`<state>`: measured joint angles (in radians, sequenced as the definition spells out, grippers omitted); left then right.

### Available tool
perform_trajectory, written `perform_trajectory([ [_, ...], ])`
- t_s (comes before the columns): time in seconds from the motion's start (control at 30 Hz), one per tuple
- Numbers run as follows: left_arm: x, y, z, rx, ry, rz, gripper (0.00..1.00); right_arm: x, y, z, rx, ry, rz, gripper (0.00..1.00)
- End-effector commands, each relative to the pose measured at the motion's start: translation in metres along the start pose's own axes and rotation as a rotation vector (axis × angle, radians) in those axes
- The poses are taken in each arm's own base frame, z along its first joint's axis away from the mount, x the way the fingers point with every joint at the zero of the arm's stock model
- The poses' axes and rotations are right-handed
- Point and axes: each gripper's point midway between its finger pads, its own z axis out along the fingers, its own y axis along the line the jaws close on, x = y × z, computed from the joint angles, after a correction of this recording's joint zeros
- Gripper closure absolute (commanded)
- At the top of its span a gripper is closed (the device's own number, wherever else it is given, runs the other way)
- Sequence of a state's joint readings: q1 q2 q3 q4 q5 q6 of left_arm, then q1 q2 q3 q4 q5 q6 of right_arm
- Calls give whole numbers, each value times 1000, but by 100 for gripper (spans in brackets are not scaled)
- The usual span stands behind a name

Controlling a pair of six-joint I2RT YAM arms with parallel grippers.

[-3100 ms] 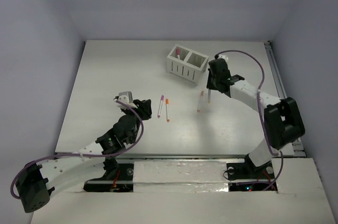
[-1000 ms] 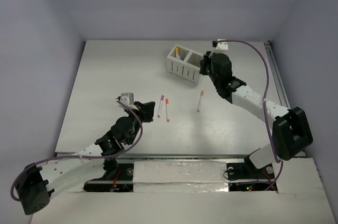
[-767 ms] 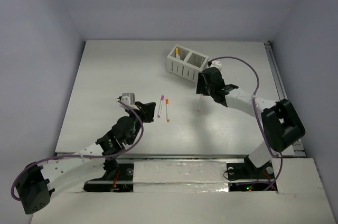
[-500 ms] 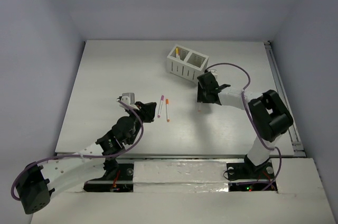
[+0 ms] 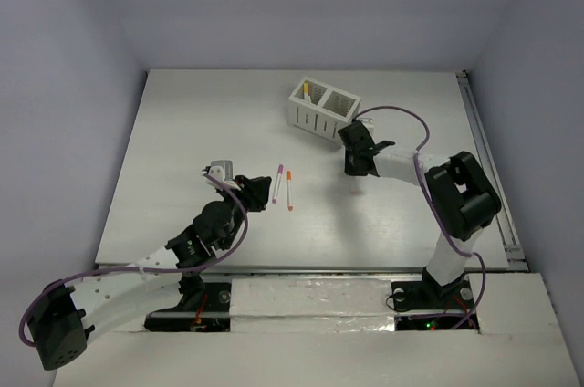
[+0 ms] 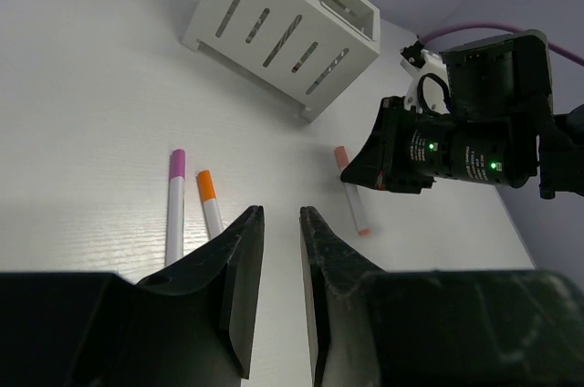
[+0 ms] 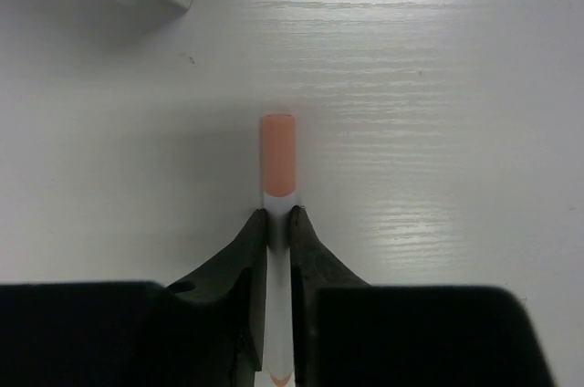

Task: Sort the stationery into containers
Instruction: Pick up the pen from the center of the board, then place the pen in the storage box.

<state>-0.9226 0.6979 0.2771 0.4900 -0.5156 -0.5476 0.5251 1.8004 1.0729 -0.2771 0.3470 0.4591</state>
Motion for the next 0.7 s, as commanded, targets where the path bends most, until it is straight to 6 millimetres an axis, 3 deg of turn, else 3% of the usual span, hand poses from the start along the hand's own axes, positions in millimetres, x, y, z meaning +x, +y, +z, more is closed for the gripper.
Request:
perform_trajectory([
  [0.0, -21, -16, 2, 41, -59, -45, 80, 5, -1, -6, 13, 26, -25, 93],
  [0.1, -21, -14, 2, 38, -57, -45, 80, -3, -5, -16, 16, -3, -22, 100],
  [0.17, -22, -14, 1, 39, -61, -47, 80, -21, 0, -33, -29, -67, 1, 100],
  [0.33, -25, -13, -1, 35, -77, -52, 80, -74, 33, -85, -244, -205, 49, 100],
  [0.5, -27, -8, -2, 19, -90, -50, 80, -150, 80, -132, -469, -397, 100, 100],
  [0.53, -28, -7, -2, 15, -94, -51, 80, -163, 84, -136, -477, -428, 113, 100],
  [0.57, -28, -7, -3, 16, -97, -53, 79, -188, 85, -141, -469, -517, 152, 100],
  [0.6, -27, -7, -3, 15, -94, -51, 79, -198, 90, -131, -463, -551, 176, 100],
  [0.67, -28, -5, -2, 5, -96, -42, 79, -237, 98, -136, -459, -653, 220, 100],
])
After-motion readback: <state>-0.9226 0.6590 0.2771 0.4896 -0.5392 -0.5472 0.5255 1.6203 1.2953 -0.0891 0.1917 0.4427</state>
